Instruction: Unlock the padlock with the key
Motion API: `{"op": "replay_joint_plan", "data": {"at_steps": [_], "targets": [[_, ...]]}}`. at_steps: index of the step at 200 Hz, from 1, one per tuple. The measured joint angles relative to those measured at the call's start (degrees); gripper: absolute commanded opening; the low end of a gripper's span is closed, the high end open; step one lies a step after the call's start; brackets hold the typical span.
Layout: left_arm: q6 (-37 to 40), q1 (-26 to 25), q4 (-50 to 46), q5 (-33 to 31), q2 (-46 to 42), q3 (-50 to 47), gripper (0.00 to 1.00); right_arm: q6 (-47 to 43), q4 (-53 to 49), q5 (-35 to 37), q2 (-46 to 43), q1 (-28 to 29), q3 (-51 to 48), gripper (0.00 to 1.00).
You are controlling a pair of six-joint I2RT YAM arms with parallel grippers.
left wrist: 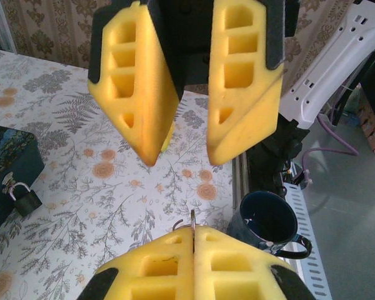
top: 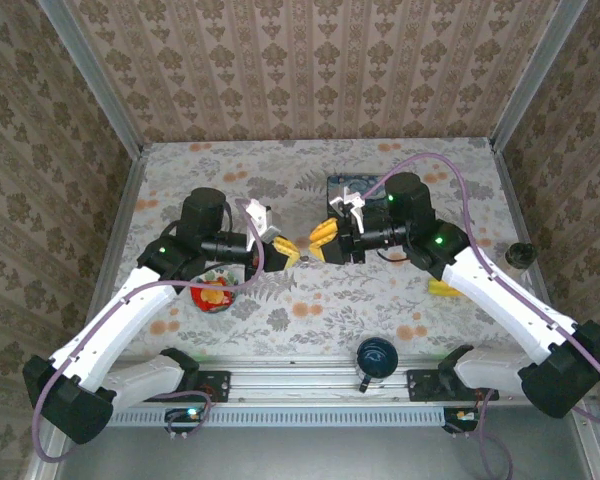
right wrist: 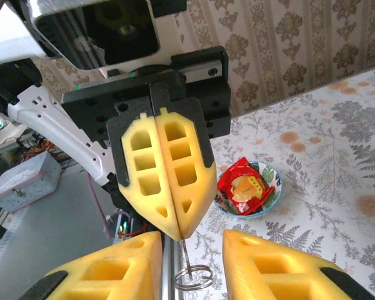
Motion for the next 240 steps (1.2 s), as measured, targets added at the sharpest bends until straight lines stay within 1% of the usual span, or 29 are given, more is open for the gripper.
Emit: {"op": "replay_joint_plan", "data": {"at_steps": [22,43,76,116,172,201,240], "targets": [[0.00,0.00,0.13,-0.07,0.02,0.00,0.00,0.28,0.15,-1.22,1.20,0.00,0.22,0.28],[-0.02,0.00,0.31,-0.13,0.02,0.00,0.00,0.35,0.15,-1.95,1.84,0.04,0.31,0.30],[-0.04,0.00,1.25,-0.15,0.02,0.00,0.00,0.33,0.13,-2.36,2.56,0.13,0.37,0.32],[-0.24,0.00,2.58,-0.17,0.02,0.00,0.00,-0.17,-0.24,-2.86,4.55,1.27,1.38,0.32],[-0.98,0.04,3.80,-0.50,0.02,-0.02,0.00,-1.07,-0.76,-3.23,4.63,1.40,1.60,0.31],[-2.03,0.42,5.38,-0.59,-0.26,-0.28,0.00,-1.86,-1.84,-3.21,4.63,1.51,1.60,0.29],[-2.89,0.79,5.92,-0.48,-1.01,-0.85,0.00,-2.05,-2.03,-3.19,4.63,1.51,1.60,0.21]]}}
